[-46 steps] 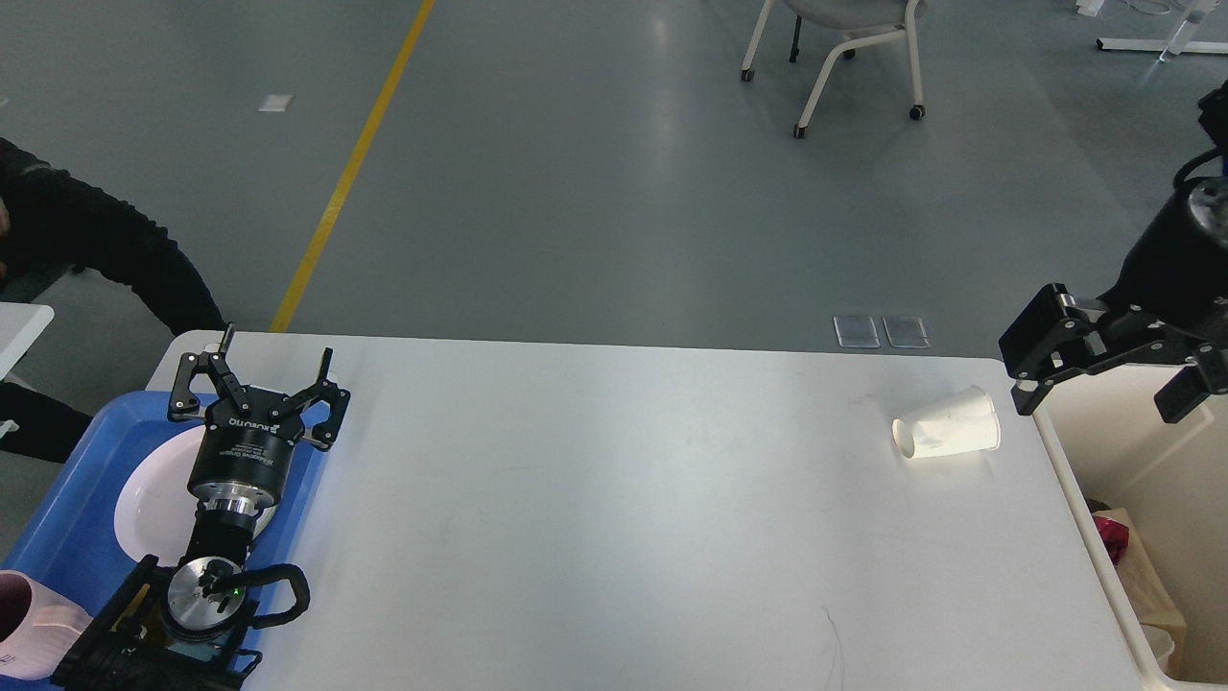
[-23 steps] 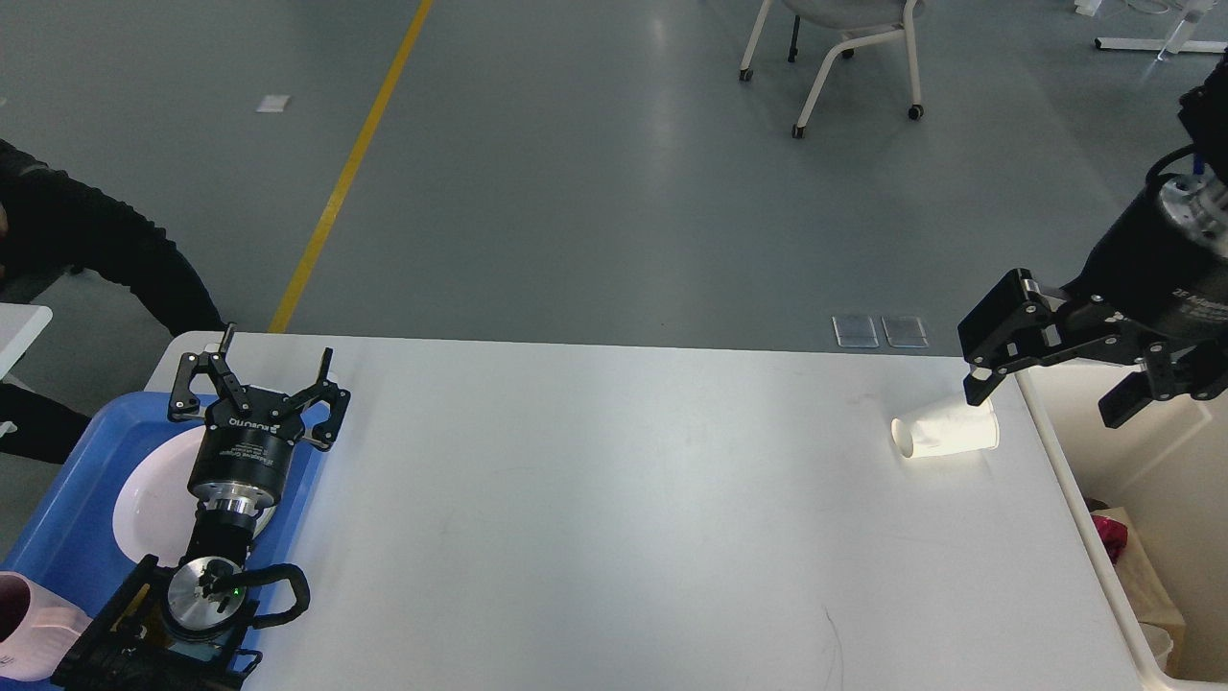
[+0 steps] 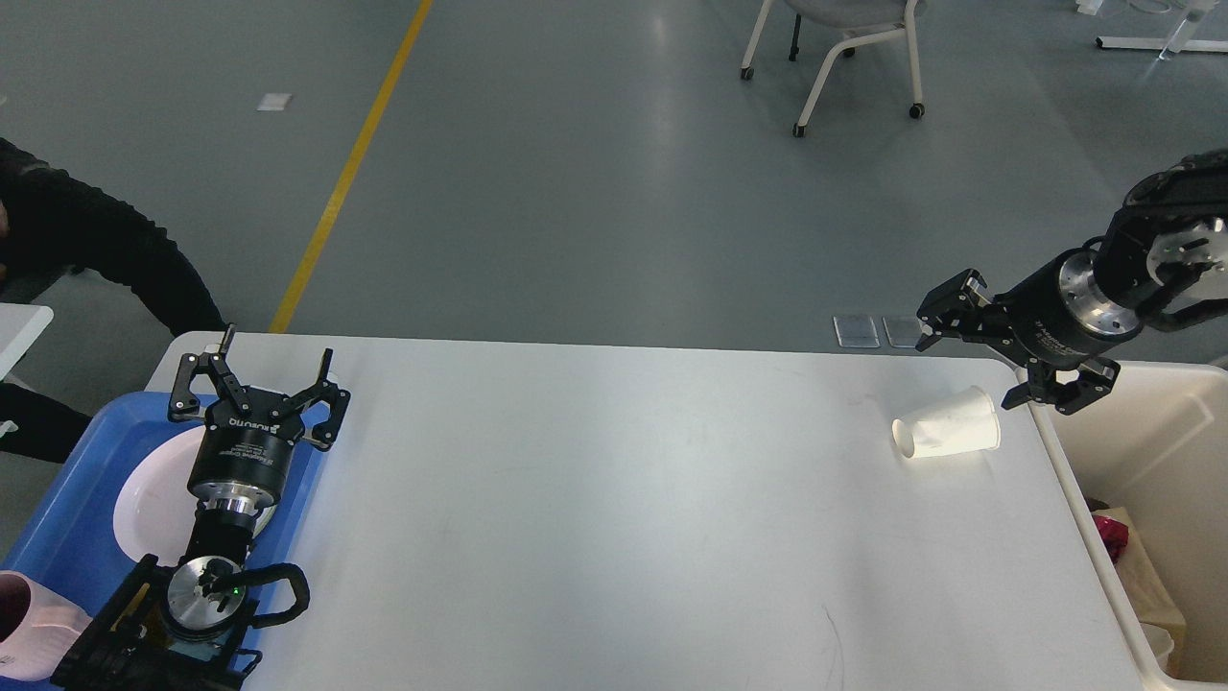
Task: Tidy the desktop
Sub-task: 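Swing the right gripper over the remaining white paper cup, then lower the right gripper onto the paper cup and grasp it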
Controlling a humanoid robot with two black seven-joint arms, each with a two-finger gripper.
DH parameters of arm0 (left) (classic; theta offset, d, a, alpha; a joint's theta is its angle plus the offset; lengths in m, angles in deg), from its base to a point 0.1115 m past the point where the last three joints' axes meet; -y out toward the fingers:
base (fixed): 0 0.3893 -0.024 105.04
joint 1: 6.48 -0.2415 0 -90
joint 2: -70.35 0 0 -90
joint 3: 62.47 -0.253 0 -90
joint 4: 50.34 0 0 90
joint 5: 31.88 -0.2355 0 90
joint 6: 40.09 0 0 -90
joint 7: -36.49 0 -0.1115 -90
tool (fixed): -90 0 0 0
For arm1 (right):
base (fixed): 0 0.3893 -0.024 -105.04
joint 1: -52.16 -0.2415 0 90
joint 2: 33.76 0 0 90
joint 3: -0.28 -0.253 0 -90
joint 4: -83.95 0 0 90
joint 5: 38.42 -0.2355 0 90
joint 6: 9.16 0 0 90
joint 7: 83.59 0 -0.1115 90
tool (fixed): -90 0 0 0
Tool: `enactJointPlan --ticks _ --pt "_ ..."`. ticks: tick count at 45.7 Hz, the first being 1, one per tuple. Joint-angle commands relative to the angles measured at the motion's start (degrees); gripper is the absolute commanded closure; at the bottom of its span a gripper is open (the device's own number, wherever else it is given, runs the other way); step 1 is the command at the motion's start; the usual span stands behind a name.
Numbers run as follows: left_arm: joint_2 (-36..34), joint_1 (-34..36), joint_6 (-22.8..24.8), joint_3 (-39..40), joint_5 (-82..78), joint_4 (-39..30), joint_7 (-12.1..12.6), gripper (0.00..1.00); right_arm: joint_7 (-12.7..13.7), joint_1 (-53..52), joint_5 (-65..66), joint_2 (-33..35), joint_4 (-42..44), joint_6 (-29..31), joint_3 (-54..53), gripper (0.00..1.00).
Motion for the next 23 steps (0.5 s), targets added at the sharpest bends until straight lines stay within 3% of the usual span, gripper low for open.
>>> enactJointPlan --ticks 1,8,16,23 --pt "0.00 0.00 0.00 0.00 0.00 0.00 -0.08 0.04 0.05 12.10 -5.17 0.19 10.70 -4.30 -5.42 0.00" --pt "0.00 0.00 0.00 0.01 0.00 0.00 -0.08 0.04 0.05 26.69 -6.06 -1.12 25.64 -4.92 -15.87 0.00" --pt "0.00 0.00 0.00 0.01 0.00 0.00 0.00 0.04 0.05 39.27 -5.45 -9.12 43.66 -5.09 -20.81 0.00" --pt "0.00 0.00 0.00 -0.08 0.00 0.00 -0.08 0.04 -0.04 44.64 -5.53 -14.31 51.06 -7.20 -21.16 0.00"
